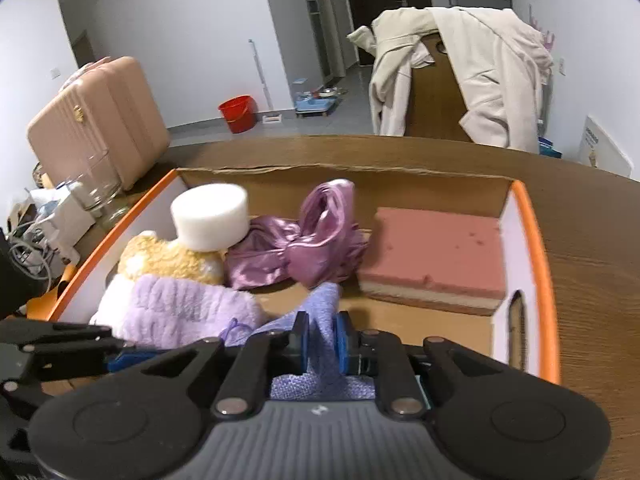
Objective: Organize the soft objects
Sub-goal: 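Open both tools to drop the pouch in the box and withdraw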
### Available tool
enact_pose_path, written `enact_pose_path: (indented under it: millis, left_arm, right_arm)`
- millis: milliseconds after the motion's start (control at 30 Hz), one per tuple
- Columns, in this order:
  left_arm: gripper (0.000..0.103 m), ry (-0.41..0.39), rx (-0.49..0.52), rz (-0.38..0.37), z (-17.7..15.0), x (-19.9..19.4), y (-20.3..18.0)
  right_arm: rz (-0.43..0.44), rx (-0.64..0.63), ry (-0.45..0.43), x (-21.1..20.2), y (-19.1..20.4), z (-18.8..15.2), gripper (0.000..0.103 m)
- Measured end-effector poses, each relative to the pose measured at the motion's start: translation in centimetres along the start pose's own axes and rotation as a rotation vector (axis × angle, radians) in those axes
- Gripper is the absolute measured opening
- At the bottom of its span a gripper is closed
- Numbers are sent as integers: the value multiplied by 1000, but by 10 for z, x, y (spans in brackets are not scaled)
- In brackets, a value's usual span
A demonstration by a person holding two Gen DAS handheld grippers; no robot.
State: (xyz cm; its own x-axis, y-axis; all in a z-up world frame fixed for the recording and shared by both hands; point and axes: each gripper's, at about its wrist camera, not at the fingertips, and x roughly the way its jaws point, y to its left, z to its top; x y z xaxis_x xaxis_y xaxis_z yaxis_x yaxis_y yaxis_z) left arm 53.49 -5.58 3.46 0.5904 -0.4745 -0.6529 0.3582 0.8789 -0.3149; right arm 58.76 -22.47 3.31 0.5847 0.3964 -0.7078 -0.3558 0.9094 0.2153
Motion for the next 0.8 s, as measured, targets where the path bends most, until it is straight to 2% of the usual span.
enact_pose_path:
  millis: [67, 200, 467, 600, 800]
  left_arm:
    - [54, -3, -3, 0, 1, -5, 1]
    - [65, -56, -6, 4, 3, -34, 1]
    - [68, -160, 9, 88, 5, -117, -4]
    - [73, -209, 45, 143, -6, -159, -13]
    - [76, -269, 56, 173, -28, -214, -28]
  right_arm:
    - [-1, 1, -12, -3, 1, 0, 27]
    - [9, 22, -49, -29, -2, 5, 31]
    - [-39, -13, -130, -109, 8, 1, 38]
    - [-73, -38, -174, -157, 14, -16, 50]
    - [-85, -32, -241, -215, 28, -44, 52]
